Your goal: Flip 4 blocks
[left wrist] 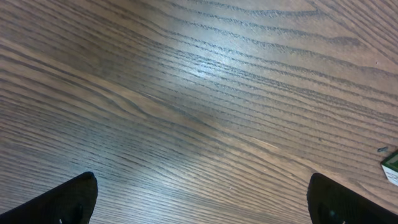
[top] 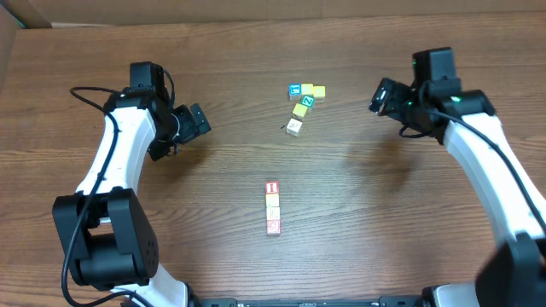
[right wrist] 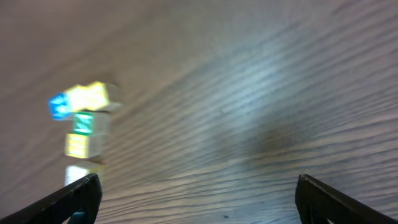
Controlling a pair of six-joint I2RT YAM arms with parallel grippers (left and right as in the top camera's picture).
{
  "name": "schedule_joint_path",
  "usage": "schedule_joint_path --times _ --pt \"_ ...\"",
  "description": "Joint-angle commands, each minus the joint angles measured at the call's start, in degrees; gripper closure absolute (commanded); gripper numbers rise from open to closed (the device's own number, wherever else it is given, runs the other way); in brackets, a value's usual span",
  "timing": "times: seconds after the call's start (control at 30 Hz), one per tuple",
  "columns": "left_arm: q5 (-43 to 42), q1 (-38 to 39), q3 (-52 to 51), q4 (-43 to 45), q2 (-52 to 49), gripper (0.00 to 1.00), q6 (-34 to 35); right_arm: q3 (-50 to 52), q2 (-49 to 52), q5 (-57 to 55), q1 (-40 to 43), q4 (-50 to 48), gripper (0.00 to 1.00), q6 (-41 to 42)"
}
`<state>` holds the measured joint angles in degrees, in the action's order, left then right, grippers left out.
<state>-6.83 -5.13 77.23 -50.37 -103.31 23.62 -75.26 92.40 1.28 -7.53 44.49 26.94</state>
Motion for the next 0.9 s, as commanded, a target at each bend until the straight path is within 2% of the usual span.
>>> schedule_joint_path --times 0.0,0.2,0.47,0.67,0.87 --pt "-0.22 -0.07 0.66 0.07 -0.46 0.00 0.39 -0.44 -13.81 -3.13 0.00 -0.94 0.00 -0.61" --pt "-0.22 -0.07 0.66 0.04 -0.46 0.00 0.39 -0.44 -28.46 -15.21 0.00 -2.36 0.00 -0.61" --pt "-0.22 -0.07 0.66 0.07 -0.46 0.00 0.39 2.75 -44.44 -21.94 0.00 -2.01 0.00 -0.66" --pt "-0.22 -0.07 0.66 0.04 -0.46 0.00 0.37 12.96 -58.80 -23.30 0.00 -6.38 0.00 -1.97" --pt "-0.22 -0.07 0.66 0.04 -0.46 0.00 0.39 29.92 -76.61 -23.06 1.09 -12.35 0.00 -1.97"
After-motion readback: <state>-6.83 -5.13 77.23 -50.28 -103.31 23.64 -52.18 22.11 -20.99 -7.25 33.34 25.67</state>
